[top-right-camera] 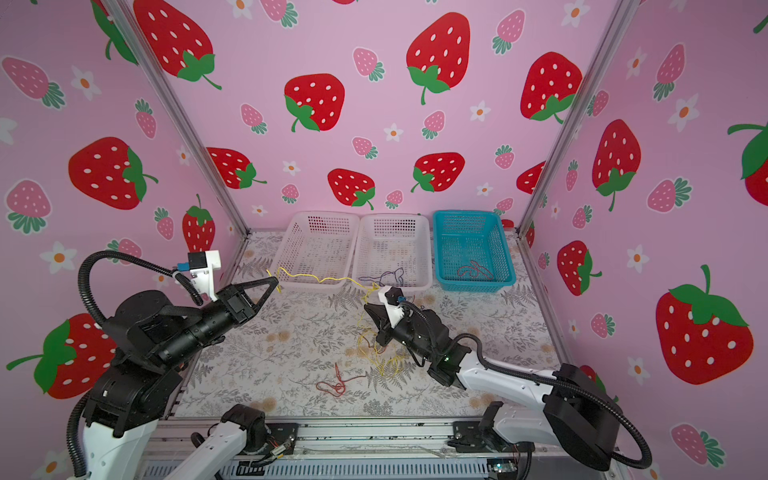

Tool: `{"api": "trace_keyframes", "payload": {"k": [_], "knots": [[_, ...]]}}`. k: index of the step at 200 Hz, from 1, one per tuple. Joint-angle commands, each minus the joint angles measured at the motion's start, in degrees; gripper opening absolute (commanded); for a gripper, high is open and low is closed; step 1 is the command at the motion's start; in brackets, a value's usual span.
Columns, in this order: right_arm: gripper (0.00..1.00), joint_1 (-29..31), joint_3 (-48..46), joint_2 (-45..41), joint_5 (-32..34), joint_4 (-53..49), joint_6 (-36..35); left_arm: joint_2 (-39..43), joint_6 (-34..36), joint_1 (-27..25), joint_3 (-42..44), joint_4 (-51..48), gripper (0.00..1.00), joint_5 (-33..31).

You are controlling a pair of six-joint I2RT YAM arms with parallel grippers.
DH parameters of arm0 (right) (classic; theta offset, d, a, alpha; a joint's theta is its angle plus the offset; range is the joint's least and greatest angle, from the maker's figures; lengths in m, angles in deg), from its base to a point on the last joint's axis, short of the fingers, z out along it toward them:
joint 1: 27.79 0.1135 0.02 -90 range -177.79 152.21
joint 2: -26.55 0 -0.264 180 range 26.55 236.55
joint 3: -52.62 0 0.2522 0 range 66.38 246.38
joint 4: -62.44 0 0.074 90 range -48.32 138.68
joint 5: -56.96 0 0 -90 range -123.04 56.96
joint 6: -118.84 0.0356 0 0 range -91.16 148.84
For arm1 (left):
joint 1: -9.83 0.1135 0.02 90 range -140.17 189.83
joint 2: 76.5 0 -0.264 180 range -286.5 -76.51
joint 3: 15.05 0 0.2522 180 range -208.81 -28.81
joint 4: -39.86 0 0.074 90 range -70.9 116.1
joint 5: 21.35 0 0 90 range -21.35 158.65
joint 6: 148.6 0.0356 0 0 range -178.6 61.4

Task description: Untangle the cables

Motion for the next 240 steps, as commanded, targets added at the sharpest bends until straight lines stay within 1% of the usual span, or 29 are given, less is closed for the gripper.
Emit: {"api": "trace_keyframes", "payload": {"k": [1,36,80,114,142,164,190,213,224,240], "knots": [[0.0,0.73,-1.69,-4.13,-4.69,1.0,1.57,-0.51,1.02,0.1,0.64,0.05,0.0,-0.53],[0.0,0.89,-2.17,-9.89,-4.41,-2.85,1.08,-0.57,1.06,0.13,3.01,0.82,0.0,-0.18],[0.0,0.94,-2.12,-12.76,-6.69,-5.98,0.95,-0.69,3.7,0.12,3.52,-1.89,0.0,-1.9],[0.0,0.94,-2.16,-15.66,-4.73,-8.13,0.61,-0.8,6.3,0.08,4.23,-4.66,0.0,-3.26],[0.0,1.03,-1.18,-18.32,-2.22,-12.4,-0.82,-1.12,7.58,0.1,5.81,-6.78,0.0,-4.05],[0.0,1.21,-0.3,-18.76,3.04,-17.7,-2.94,-1.23,7.59,0.21,7.02,-7.39,0.0,-3.37],[0.0,1.21,-0.88,-19.63,11.5,-22.09,-5.18,-1.49,8.48,0.14,6.78,-9.07,0.0,-3.08],[0.0,1.2,-1.37,-19.82,18.88,-24.51,-5.62,-2.08,9.04,0.22,6.34,-10.38,0.0,-2.48],[0.0,1.2,-1.47,-19.93,20.71,-24.99,-5.53,-2.52,9.31,0.24,6.28,-10.78,0.0,-1.55],[0.0,1.29,-1.48,-19.84,20.93,-24.92,-5.62,-3.28,9.21,0.17,6.62,-11.06,0.0,0.24]]}}
